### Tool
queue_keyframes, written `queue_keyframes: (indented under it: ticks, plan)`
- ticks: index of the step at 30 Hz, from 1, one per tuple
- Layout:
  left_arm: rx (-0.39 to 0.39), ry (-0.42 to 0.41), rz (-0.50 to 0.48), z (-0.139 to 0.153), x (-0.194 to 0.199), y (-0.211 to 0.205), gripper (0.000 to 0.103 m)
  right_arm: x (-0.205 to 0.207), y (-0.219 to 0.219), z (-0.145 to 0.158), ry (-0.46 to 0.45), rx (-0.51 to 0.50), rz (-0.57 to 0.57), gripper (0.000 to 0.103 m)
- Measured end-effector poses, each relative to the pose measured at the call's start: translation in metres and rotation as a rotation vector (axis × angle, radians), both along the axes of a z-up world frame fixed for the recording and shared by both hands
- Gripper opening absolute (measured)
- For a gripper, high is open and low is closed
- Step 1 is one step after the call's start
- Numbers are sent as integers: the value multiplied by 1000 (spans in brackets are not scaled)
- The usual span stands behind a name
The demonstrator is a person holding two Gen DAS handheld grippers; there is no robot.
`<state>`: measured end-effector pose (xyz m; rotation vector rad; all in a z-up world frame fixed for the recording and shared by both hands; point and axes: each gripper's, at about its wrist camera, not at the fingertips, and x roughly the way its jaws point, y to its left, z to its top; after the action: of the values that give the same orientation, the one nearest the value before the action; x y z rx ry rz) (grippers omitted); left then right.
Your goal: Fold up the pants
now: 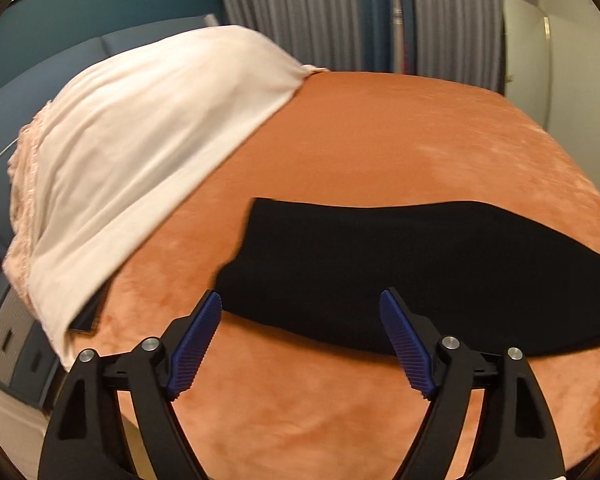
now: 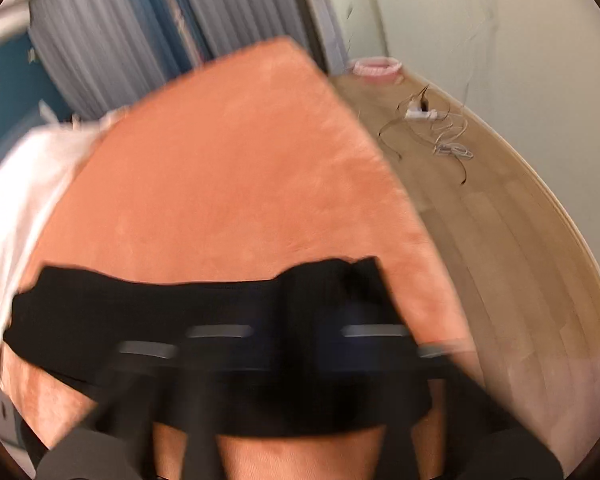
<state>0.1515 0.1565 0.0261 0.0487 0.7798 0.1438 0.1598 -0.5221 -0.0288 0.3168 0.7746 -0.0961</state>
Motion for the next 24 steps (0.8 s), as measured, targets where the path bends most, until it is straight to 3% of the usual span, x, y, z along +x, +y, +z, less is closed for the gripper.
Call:
queue_keyframes:
  ticks: [3,4,6,7,8,9,10,13,16,18,20,21,22,23,24]
  plan:
    - [-18,27,-66,2,-11,-31,80,-44,24,71,-297,-137,120,6]
    - [-15,33,-87,2,-14,-39,81,-65,33,83,-343,-254,151,7]
    - [3,34,-122,-3,-22,-57,82,-85,35,64,-303,-469,172,15]
    - [8,36,-133,-7,-24,-66,82,-85,25,40,-210,-512,161,39]
    - [6,42,-152,-11,-25,-77,82,-82,10,14,-92,-518,135,55]
    - [3,50,-172,-15,-26,-88,82,-82,-7,-11,12,-486,114,54]
    - [0,54,-185,-16,-29,-99,82,-89,-23,-28,75,-452,64,45]
    - [-9,65,-238,-21,-31,-134,82,-118,-48,-21,-19,-243,-13,47]
    - [-36,64,-289,-21,-38,-162,82,-109,-57,0,-90,-63,-13,57]
    - [-51,61,-319,-18,-41,-177,82,-86,-59,4,-57,20,-5,63]
    - [-71,52,-336,-15,-46,-190,82,-51,-57,-6,22,125,1,79]
    - [-87,49,-342,-13,-48,-195,82,-36,-58,-15,61,164,17,79]
    - [-105,46,-343,-11,-51,-199,83,-13,-54,-28,126,200,43,70]
    - [-113,46,-344,-10,-54,-200,83,-11,-47,-31,141,210,63,23]
    - [-115,47,-342,-9,-55,-202,83,-6,-42,-27,128,214,88,6]
